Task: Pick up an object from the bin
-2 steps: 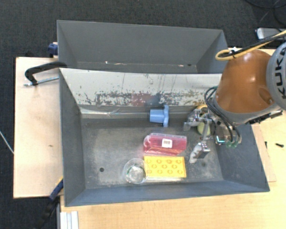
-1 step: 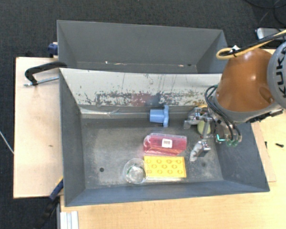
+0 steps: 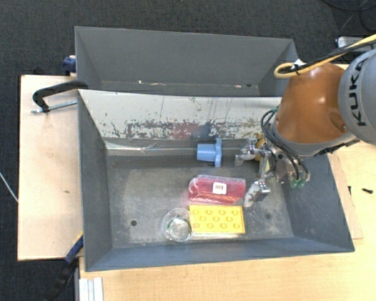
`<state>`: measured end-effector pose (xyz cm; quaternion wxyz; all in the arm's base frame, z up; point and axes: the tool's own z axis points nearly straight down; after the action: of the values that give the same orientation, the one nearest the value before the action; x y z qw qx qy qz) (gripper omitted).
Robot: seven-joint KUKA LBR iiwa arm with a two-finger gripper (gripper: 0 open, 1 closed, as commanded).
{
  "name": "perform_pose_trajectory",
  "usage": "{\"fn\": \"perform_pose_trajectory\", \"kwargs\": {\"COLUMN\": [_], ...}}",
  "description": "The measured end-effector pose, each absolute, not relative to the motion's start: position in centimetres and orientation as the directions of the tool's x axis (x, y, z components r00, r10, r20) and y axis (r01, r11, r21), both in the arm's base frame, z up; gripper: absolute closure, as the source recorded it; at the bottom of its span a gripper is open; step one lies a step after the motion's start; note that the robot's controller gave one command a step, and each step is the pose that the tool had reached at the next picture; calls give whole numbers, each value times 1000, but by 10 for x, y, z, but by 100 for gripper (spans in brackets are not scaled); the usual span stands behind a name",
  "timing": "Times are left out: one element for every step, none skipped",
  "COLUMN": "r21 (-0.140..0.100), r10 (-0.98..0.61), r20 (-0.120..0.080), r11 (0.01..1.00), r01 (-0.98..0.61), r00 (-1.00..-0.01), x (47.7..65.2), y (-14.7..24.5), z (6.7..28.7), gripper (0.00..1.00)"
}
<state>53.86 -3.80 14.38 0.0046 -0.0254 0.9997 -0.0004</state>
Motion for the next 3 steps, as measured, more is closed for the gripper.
{"fn": "perform_pose_trajectory", "kwargs": {"r21": [4, 4, 4], "r10": [216, 216, 216], "r20": [-9, -9, -9], "r11": [976, 976, 976], "r01": [216, 216, 216], "r00": [-976, -976, -976], "x": [518, 518, 519], "y": [-37, -37, -37], "z": [89, 89, 89], "gripper": [100, 100, 100]}}
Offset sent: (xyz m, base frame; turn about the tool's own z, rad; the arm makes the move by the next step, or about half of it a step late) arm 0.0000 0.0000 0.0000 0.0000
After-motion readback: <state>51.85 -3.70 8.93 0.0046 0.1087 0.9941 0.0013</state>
